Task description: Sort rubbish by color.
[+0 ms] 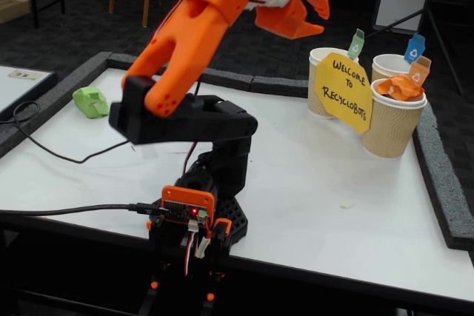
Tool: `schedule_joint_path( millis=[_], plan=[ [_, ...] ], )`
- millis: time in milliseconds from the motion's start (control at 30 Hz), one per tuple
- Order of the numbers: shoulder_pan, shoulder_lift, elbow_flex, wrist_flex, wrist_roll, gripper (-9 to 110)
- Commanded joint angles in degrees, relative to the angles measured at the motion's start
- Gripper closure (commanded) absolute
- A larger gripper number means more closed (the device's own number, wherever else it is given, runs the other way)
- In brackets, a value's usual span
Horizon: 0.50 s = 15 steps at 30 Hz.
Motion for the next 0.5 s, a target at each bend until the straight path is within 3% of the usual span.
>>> schedule_joint_path(
  millis=[0, 467],
  plan=[
    [1.67, 5.36, 0.44, -0.97, -1.76, 101],
    [1.67, 14.33, 6.68, 0.44, -1.85, 101]
  ],
)
